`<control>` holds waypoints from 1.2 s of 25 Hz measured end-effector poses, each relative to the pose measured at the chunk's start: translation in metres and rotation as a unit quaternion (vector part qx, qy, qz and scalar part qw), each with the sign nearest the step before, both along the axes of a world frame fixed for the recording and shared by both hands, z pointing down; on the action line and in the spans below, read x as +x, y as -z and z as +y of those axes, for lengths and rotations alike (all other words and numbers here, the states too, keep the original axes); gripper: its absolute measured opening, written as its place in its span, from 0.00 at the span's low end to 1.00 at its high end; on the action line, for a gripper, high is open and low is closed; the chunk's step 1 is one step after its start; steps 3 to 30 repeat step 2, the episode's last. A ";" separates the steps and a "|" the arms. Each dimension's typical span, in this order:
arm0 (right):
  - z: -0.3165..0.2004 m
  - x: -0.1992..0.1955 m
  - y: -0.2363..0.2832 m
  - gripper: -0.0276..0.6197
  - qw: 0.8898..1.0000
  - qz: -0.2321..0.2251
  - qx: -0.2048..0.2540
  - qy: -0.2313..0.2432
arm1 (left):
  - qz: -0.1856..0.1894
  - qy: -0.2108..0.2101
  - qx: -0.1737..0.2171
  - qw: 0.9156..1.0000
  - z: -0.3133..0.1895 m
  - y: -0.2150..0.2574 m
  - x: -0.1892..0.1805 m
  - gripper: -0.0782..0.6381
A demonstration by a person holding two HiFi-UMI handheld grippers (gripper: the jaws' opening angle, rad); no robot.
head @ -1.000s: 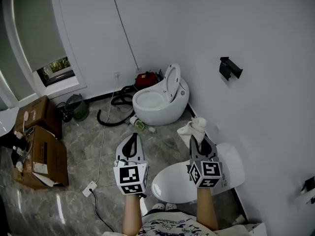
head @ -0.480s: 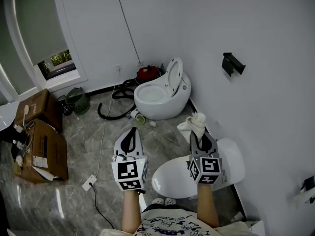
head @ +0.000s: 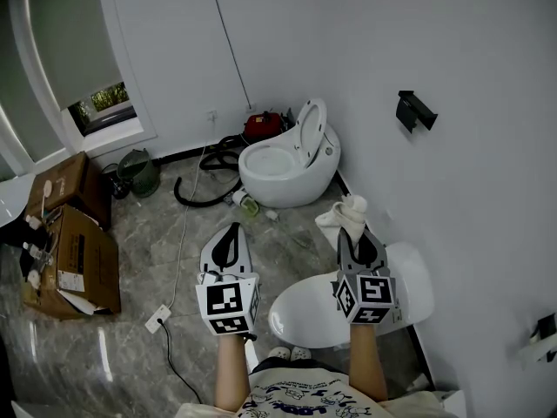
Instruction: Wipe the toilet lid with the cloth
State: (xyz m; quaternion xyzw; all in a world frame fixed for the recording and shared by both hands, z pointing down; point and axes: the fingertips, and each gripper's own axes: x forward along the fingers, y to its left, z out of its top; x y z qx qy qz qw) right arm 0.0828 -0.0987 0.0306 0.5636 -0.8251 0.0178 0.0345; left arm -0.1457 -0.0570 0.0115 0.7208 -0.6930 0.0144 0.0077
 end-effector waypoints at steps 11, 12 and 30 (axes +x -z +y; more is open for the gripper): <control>0.000 0.001 0.001 0.19 1.000 -0.002 0.001 -0.001 | 0.002 -0.002 0.001 1.000 -0.001 0.000 0.002 0.11; 0.000 0.001 0.001 0.19 1.000 -0.002 0.001 -0.001 | 0.002 -0.002 0.001 1.000 -0.001 0.000 0.002 0.11; 0.000 0.001 0.001 0.19 1.000 -0.002 0.001 -0.001 | 0.002 -0.002 0.001 1.000 -0.001 0.000 0.002 0.11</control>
